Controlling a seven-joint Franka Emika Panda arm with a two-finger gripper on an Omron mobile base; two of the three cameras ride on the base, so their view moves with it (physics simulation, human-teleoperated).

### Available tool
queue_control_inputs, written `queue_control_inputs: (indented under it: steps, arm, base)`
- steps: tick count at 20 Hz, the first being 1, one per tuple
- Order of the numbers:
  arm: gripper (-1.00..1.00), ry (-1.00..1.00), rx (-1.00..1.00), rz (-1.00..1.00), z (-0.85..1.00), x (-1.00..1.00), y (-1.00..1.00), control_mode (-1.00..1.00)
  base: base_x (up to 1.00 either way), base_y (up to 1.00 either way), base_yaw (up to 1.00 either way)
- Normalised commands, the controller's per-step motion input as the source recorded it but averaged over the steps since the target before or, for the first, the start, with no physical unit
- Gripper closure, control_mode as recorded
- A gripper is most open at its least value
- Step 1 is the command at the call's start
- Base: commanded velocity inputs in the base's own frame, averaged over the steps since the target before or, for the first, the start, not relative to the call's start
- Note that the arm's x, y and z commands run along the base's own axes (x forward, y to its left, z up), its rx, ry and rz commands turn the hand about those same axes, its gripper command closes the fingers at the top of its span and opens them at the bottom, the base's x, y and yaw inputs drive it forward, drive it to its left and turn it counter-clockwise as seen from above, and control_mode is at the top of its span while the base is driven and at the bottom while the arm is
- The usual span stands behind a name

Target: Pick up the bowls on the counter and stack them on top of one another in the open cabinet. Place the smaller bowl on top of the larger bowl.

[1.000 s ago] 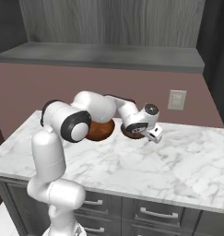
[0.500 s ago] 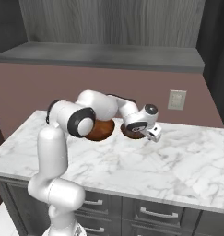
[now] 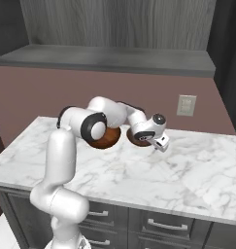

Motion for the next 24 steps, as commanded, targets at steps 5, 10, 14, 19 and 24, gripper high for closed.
queue_control_inputs:
  steps: [5, 10, 14, 19, 24]
  arm:
    - [1.00, -0.01, 0.00, 0.00, -0.07, 0.06, 0.01, -1.00]
    - [1.00, 0.00, 0.00, -0.01, 0.00, 0.01, 0.00, -1.00]
    - [1.00, -0.03, 0.04, -0.07, 0.17, 0.02, 0.00, -1.00]
    - [1.00, -0.03, 0.10, -0.07, 0.63, -0.02, -0.06, -1.00]
    - [1.00, -0.05, 0.14, -0.02, 0.75, -0.25, -0.14, -1.00]
  base:
    - [0.00, 0.00, 0.00]
    - [0.00, 0.00, 0.00]
    - [0.00, 0.00, 0.00]
    - [0.00, 0.00, 0.00]
    - [0.00, 0.00, 0.00]
